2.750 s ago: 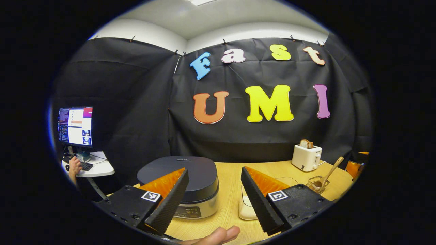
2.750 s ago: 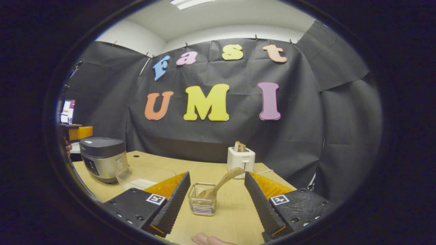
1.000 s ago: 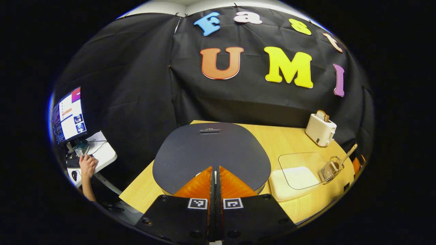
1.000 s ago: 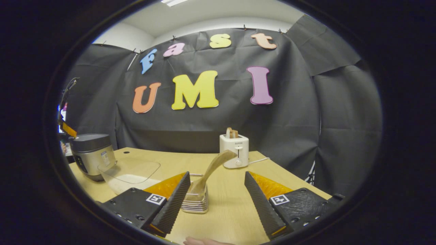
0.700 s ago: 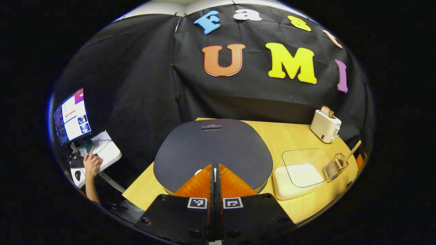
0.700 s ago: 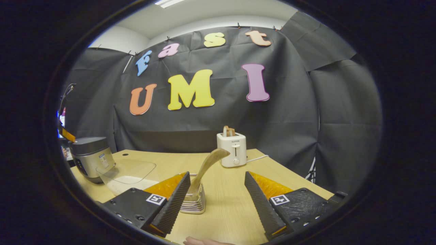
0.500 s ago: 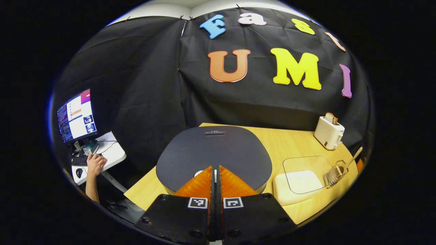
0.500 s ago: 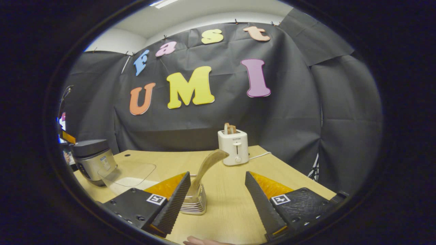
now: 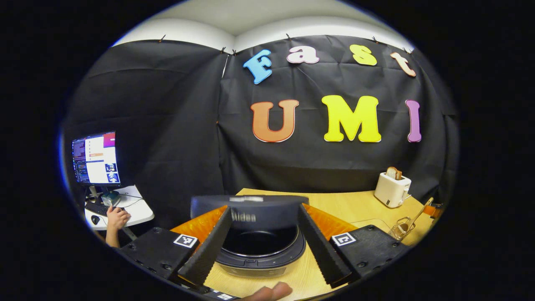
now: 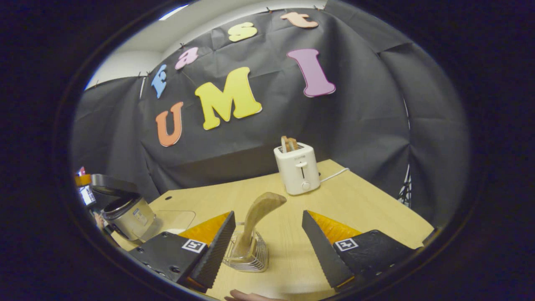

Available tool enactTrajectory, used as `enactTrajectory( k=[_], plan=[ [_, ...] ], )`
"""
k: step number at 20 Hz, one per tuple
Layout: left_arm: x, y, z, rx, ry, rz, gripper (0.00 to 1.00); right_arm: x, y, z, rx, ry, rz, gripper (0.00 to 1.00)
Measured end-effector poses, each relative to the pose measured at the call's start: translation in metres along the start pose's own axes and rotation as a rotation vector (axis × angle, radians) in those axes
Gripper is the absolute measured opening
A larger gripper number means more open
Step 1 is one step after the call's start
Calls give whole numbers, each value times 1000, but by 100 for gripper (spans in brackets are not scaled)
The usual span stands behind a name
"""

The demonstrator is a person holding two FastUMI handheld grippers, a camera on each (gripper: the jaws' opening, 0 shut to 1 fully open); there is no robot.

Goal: Close the left gripper, press the button to open the rice cooker; take a wooden spoon from the chopstick holder with the right hand, scoop a spoonful of rice and pour it into the rice cooker, then put the wooden spoon back into the chopstick holder.

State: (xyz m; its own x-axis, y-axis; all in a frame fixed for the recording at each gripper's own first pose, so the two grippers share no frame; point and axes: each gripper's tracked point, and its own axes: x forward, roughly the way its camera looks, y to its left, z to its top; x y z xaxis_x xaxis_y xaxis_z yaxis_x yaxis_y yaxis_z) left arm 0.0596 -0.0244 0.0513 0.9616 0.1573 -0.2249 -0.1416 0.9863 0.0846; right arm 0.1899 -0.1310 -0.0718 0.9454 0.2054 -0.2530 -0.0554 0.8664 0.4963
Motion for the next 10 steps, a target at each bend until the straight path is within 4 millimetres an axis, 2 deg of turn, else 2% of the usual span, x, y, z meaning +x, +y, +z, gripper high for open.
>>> enactTrajectory(
  k=[1,4,5,6,7,8,9,10],
  plan=[
    [-4,-5,-7,11,16,-14,100,7,1,0,21,15,6,95],
    [-11,1,-26,17,39,-8,99,21,13,3,60,33,39,93],
    [-13,6,-30,9,40,3,100,22,15,2,55,32,38,87],
    [-14,10,-34,-2,39,6,99,24,15,4,44,31,29,74],
    [-14,13,-36,-14,35,8,99,30,16,3,30,32,16,72],
    [-15,17,-39,-26,37,11,99,30,16,2,26,39,9,75],
    [-17,21,-43,-36,41,10,99,33,19,0,26,46,1,70],
    [-18,22,-46,-43,45,2,99,30,19,-3,26,58,-13,60]
  ],
)
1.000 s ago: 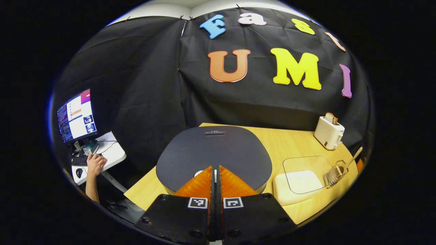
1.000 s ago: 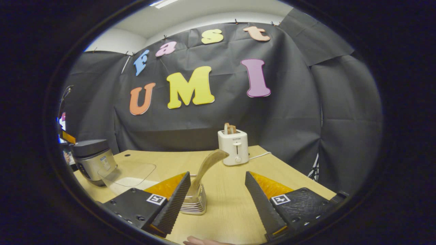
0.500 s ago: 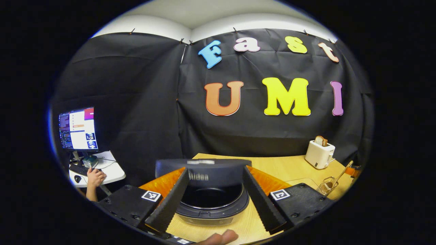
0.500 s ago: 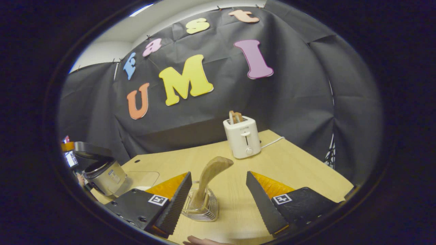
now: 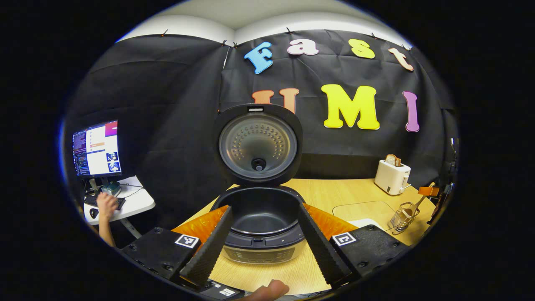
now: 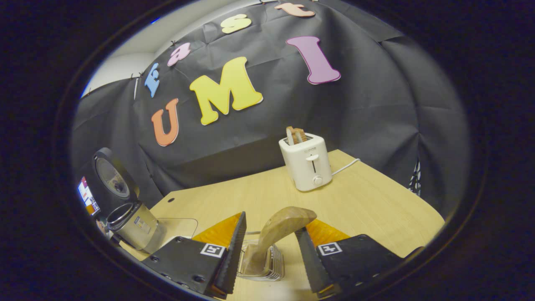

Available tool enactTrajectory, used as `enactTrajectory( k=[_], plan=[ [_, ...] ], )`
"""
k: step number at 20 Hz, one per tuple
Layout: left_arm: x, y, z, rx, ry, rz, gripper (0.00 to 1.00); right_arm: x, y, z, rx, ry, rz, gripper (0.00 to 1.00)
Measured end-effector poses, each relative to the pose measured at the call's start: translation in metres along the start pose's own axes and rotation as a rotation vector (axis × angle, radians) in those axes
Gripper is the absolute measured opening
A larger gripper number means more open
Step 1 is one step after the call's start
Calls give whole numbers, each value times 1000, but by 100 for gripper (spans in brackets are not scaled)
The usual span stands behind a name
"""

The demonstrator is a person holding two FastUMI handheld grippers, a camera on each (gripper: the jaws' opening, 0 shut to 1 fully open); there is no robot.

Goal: Close the left gripper, press the button to open the rice cooker; take a wooden spoon from the chopstick holder with the right hand, scoop a spoonful of rice and pour it into the rice cooker, then put the wooden spoon back into the chopstick holder.

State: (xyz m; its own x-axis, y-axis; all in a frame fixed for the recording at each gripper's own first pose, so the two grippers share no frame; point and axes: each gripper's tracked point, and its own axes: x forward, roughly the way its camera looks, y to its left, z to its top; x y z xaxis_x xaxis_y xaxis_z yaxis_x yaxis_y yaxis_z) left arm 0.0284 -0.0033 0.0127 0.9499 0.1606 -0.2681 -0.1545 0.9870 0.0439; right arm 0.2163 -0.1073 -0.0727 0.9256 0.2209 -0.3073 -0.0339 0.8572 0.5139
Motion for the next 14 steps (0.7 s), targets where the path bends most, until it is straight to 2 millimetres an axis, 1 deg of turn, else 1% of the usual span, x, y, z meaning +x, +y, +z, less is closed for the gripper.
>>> enactTrajectory(
  k=[1,2,3,4,5,8,9,11,12,14],
  plan=[
    [0,2,-2,-4,1,-6,100,0,-2,-3,-6,11,-29,58],
    [-2,4,-5,-5,0,-10,100,3,-5,-6,-18,17,-53,47],
    [-2,5,-6,-4,-6,-17,100,6,-5,-7,-36,12,-62,39],
    [-3,5,-9,-2,-9,-23,99,3,1,-6,-63,7,-74,27],
    [-4,7,-12,1,-12,-28,100,3,1,-7,-95,1,-95,33],
    [-4,6,-26,-2,-2,-56,100,3,6,-11,-150,3,-142,33],
    [-4,6,-30,-5,5,-65,99,0,11,-12,-143,4,-141,27],
    [-5,7,-38,-10,13,-79,100,0,21,-15,-147,10,-123,22],
    [-5,9,-40,-12,14,-84,100,2,22,-15,-166,9,-135,19],
    [-6,11,-43,-13,12,-90,99,6,23,-19,-187,22,-153,20]
  ],
)
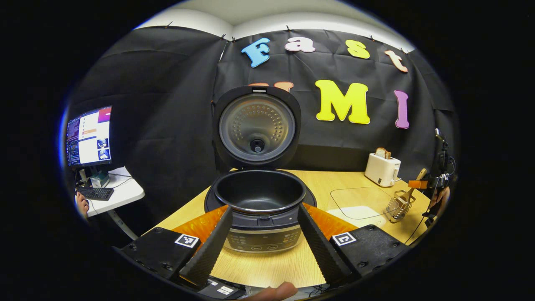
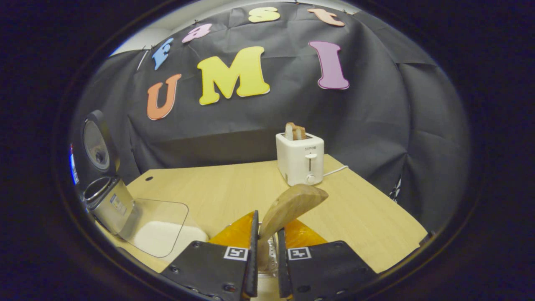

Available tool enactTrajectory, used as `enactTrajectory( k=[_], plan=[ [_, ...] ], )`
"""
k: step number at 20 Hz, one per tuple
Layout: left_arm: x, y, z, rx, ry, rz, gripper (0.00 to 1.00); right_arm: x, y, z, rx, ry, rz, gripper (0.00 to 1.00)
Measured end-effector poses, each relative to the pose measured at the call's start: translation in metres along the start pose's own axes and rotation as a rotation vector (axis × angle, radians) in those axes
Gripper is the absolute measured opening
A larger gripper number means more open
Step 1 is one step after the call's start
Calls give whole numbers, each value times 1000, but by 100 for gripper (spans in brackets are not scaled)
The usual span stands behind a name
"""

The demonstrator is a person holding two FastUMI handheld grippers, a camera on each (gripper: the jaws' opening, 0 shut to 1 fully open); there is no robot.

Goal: Close the left gripper, press the button to open the rice cooker; take a wooden spoon from the chopstick holder with the right hand, scoop a spoonful of rice and pour it into the rice cooker, then put the wooden spoon back into the chopstick holder.

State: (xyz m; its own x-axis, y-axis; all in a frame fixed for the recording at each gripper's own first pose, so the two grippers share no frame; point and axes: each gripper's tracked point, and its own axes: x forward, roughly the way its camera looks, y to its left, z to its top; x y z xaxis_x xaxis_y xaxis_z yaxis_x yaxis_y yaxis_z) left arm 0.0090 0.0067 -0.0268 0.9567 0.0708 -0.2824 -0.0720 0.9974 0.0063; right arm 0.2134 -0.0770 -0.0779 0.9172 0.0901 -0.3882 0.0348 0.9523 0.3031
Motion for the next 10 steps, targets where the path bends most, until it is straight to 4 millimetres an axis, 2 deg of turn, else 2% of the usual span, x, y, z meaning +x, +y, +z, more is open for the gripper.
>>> enactTrajectory(
  k=[4,7,8,10],
  plan=[
    [-1,5,-7,-4,-1,-12,100,8,10,-12,0,45,6,20],
    [-2,12,-10,-7,-5,-6,99,6,21,-9,-28,33,11,20],
    [-2,15,-11,-12,-5,-4,99,5,25,-7,-42,26,11,13],
    [-2,18,-14,-18,-4,-6,100,-1,24,-5,-107,8,-32,6]
  ],
)
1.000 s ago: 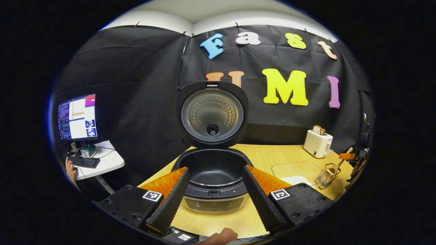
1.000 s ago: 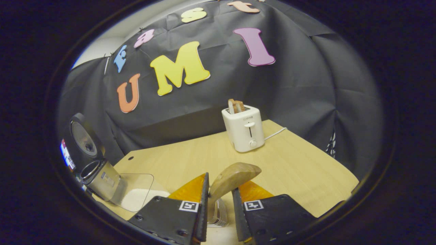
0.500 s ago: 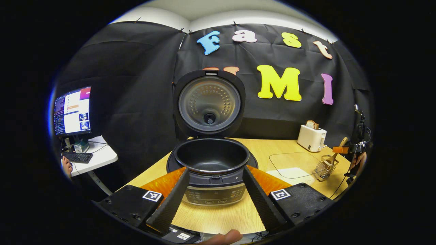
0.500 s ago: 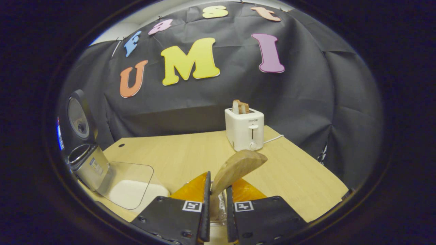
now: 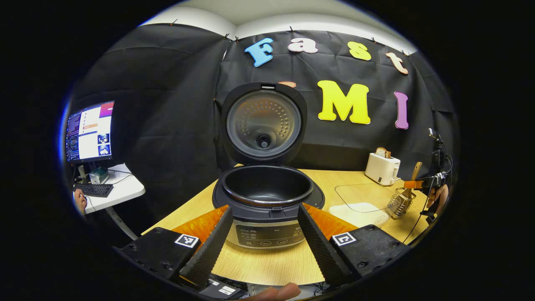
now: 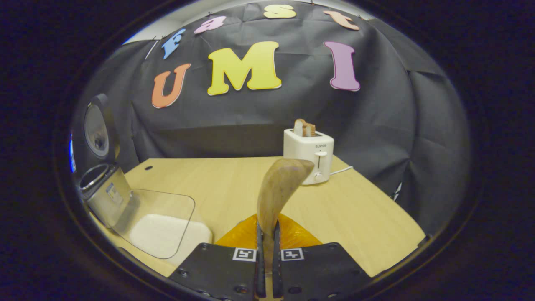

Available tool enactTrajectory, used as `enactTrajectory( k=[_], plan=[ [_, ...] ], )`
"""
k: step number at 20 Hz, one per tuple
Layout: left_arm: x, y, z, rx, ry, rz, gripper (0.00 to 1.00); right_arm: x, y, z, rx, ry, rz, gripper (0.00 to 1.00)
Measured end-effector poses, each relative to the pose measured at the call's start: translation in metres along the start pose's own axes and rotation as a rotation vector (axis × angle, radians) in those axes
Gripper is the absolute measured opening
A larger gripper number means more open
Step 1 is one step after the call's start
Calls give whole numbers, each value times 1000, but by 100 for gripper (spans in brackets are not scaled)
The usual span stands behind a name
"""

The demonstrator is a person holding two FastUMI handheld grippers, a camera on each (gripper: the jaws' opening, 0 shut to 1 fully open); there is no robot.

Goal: Close the left gripper, press the button to open the rice cooker; take a wooden spoon from the chopstick holder with the right hand, scoop a spoonful of rice and pour it into the rice cooker, then put the wooden spoon back into the chopstick holder.

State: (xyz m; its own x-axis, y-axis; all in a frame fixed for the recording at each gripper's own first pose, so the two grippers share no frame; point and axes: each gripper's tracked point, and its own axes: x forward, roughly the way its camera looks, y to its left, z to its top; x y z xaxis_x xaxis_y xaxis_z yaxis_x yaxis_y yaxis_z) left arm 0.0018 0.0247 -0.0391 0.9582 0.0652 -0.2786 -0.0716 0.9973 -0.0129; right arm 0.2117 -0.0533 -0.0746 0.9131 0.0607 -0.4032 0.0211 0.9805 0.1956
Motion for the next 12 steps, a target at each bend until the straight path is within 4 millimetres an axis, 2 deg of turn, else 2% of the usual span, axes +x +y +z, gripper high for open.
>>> enactTrajectory(
  k=[1,2,6,8,9,12],
  plan=[
    [0,1,0,-2,-2,-2,99,-6,2,5,-10,-19,-6,7],
    [-1,2,0,-6,-5,-6,99,-7,1,11,-9,-40,-19,2],
    [0,4,-1,-14,-14,-21,100,-33,10,46,5,-124,-14,2],
    [1,8,-5,-19,-12,-24,99,-40,15,60,-10,-155,-9,4],
    [2,9,-7,-22,-7,-24,99,-41,16,64,-12,-161,-13,2],
    [3,9,-11,-24,2,-29,100,-56,40,78,-24,-197,31,2]
  ],
)
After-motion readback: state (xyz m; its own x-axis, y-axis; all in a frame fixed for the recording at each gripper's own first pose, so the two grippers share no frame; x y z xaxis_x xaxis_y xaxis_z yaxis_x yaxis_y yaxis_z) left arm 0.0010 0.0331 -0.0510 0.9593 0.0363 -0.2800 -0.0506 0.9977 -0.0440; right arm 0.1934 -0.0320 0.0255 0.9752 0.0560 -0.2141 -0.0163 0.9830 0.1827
